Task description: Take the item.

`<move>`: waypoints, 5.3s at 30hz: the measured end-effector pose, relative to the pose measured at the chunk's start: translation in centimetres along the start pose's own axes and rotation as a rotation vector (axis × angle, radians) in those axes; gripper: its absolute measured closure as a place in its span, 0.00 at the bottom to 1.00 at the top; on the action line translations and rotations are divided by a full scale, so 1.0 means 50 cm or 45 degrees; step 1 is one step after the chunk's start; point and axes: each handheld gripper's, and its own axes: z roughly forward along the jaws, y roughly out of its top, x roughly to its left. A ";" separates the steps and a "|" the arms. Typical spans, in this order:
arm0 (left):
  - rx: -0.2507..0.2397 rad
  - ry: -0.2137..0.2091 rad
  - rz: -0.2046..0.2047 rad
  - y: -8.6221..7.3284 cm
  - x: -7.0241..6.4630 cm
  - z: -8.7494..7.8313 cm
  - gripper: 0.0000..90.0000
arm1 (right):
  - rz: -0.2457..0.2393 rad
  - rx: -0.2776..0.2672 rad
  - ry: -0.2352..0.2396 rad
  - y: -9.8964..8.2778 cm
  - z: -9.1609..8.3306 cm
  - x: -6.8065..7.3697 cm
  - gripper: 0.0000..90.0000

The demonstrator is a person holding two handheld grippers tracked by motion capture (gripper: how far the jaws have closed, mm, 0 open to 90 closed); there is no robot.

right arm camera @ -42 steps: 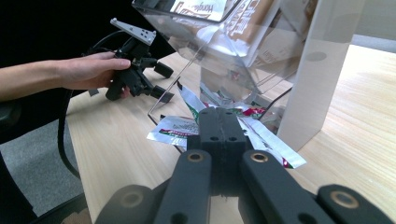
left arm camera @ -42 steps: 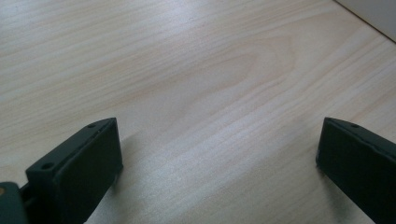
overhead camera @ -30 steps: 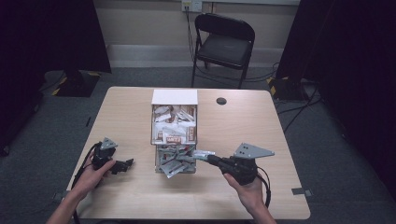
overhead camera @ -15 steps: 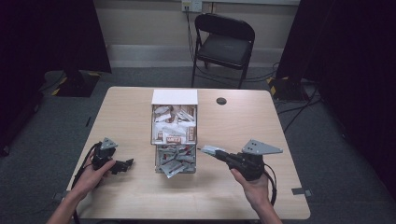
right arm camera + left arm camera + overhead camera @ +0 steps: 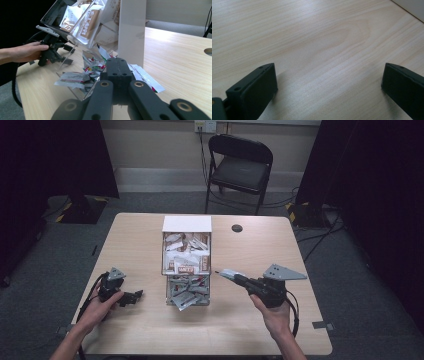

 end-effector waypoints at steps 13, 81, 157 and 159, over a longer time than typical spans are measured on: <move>0.000 0.002 0.000 0.000 0.000 0.000 0.00 | 0.030 0.022 -0.057 0.018 0.025 -0.033 1.00; 0.000 0.001 -0.001 0.000 0.000 0.000 0.00 | 0.116 0.311 -0.176 -0.071 0.195 -0.177 1.00; -0.001 0.001 -0.001 0.000 0.000 0.000 0.00 | 0.222 0.262 -0.310 -0.084 0.118 -0.176 0.20; 0.000 0.001 -0.001 0.000 0.000 0.000 0.00 | 0.227 0.254 -0.322 -0.084 0.110 -0.175 0.20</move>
